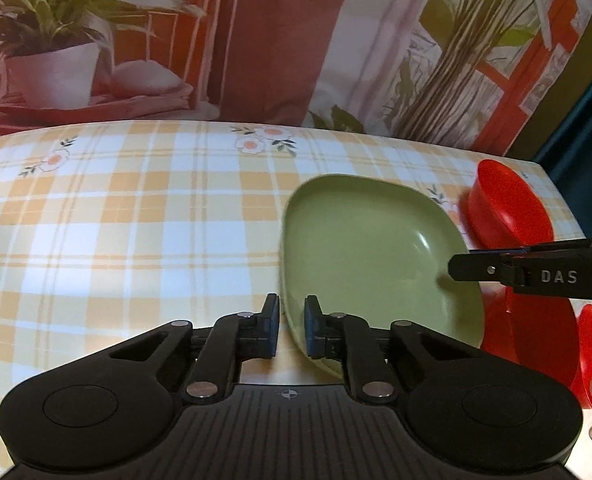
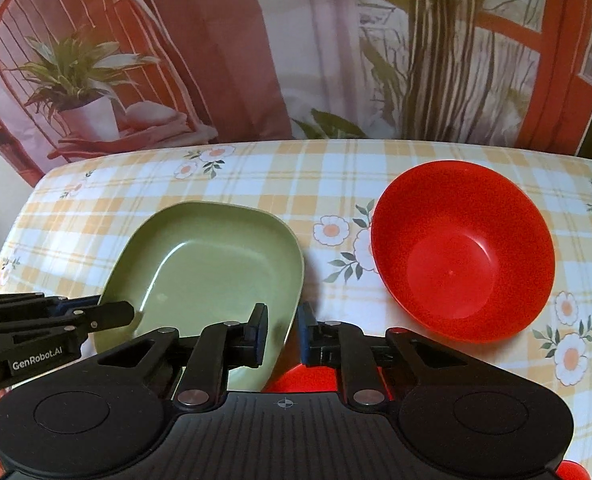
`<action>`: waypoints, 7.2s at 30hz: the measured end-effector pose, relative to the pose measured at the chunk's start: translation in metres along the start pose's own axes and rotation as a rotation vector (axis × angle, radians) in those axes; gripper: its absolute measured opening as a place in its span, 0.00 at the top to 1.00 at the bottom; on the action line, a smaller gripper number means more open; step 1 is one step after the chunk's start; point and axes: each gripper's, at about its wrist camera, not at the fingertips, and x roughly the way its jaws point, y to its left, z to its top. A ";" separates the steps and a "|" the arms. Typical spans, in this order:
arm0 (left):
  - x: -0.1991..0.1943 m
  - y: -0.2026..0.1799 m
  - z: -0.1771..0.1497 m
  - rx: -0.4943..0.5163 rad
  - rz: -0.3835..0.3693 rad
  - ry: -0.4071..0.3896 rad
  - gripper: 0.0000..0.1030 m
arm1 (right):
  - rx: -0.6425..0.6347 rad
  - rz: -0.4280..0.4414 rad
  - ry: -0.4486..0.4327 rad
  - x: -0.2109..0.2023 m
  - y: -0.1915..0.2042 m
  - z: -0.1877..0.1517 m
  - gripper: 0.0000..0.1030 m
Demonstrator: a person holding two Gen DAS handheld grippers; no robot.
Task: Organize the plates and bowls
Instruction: 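Close the left gripper on the rim of a sage-green plate, then lift the green plate onto the orange plate and open the left gripper, then move the left gripper to a red bowl and grasp its rim, then lift the red bowl with the left gripper and lower it into another red bowl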
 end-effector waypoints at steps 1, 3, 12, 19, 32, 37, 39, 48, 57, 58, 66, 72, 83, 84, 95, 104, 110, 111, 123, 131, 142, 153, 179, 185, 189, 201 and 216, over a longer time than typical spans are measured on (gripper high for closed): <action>0.000 -0.001 0.000 0.002 0.004 -0.001 0.88 | 0.003 -0.001 -0.001 0.000 0.000 0.000 0.89; -0.001 -0.002 0.000 0.007 0.011 -0.003 0.89 | 0.006 0.002 -0.003 -0.001 -0.001 -0.001 0.90; -0.034 -0.007 0.009 0.038 0.054 -0.065 0.89 | 0.012 0.057 -0.076 -0.034 0.011 0.002 0.90; -0.071 -0.010 0.002 0.074 0.085 -0.088 0.89 | 0.009 0.119 -0.117 -0.076 0.025 -0.014 0.90; -0.121 -0.032 -0.048 0.190 0.093 -0.110 0.89 | 0.053 0.170 -0.134 -0.127 0.029 -0.101 0.88; -0.119 -0.035 -0.066 0.210 0.096 -0.090 0.89 | 0.083 0.183 -0.117 -0.129 0.029 -0.131 0.87; -0.117 -0.035 -0.070 0.215 0.102 -0.082 0.89 | 0.091 0.185 -0.107 -0.126 0.030 -0.140 0.87; -0.107 -0.036 -0.080 0.238 0.129 -0.076 0.89 | 0.115 0.187 -0.069 -0.115 0.033 -0.159 0.86; -0.098 -0.035 -0.084 0.243 0.145 -0.092 0.88 | 0.099 0.178 -0.049 -0.106 0.035 -0.164 0.86; -0.097 -0.035 -0.085 0.247 0.148 -0.093 0.88 | 0.098 0.178 -0.046 -0.105 0.035 -0.164 0.86; -0.095 -0.038 -0.091 0.260 0.163 -0.105 0.87 | 0.063 0.152 -0.047 -0.100 0.039 -0.166 0.86; -0.093 -0.038 -0.094 0.262 0.175 -0.111 0.87 | 0.031 0.133 -0.055 -0.100 0.043 -0.167 0.86; -0.098 -0.037 -0.094 0.231 0.189 -0.122 0.82 | -0.009 0.121 -0.072 -0.105 0.048 -0.168 0.82; -0.100 -0.037 -0.094 0.223 0.188 -0.126 0.80 | -0.016 0.120 -0.076 -0.107 0.048 -0.168 0.82; -0.137 -0.038 -0.074 0.129 0.138 -0.192 0.70 | -0.123 0.110 -0.154 -0.144 0.030 -0.158 0.79; -0.155 -0.069 -0.036 0.094 0.070 -0.230 0.70 | -0.164 0.056 -0.255 -0.181 -0.019 -0.104 0.72; -0.154 -0.105 0.003 0.130 0.035 -0.262 0.70 | -0.154 0.022 -0.309 -0.182 -0.060 -0.062 0.72; -0.153 -0.112 0.012 0.137 0.030 -0.269 0.70 | -0.148 0.015 -0.317 -0.181 -0.068 -0.055 0.72; -0.053 -0.163 0.072 0.147 -0.003 -0.209 0.70 | -0.036 -0.008 -0.316 -0.122 -0.135 -0.005 0.67; 0.022 -0.164 0.071 0.103 -0.049 -0.078 0.70 | 0.031 0.007 -0.249 -0.073 -0.154 -0.007 0.69; 0.059 -0.161 0.068 0.104 -0.079 -0.019 0.80 | 0.063 0.039 -0.196 -0.050 -0.157 -0.009 0.81; 0.050 -0.163 0.064 0.128 -0.090 -0.038 0.87 | 0.120 0.047 -0.190 -0.053 -0.159 -0.011 0.88; -0.062 -0.159 -0.001 0.158 -0.038 -0.119 0.86 | 0.065 0.052 -0.241 -0.126 -0.090 -0.067 0.86; -0.058 -0.153 -0.013 0.165 -0.034 -0.099 0.86 | 0.051 0.046 -0.207 -0.117 -0.086 -0.080 0.86; -0.052 -0.155 -0.019 0.181 -0.019 -0.085 0.86 | 0.044 0.035 -0.189 -0.112 -0.085 -0.084 0.86; -0.044 -0.152 -0.028 0.217 -0.008 -0.054 0.84 | 0.036 0.042 -0.164 -0.100 -0.085 -0.089 0.86; -0.038 -0.151 -0.035 0.215 -0.012 -0.024 0.84 | 0.002 0.019 -0.169 -0.102 -0.083 -0.092 0.85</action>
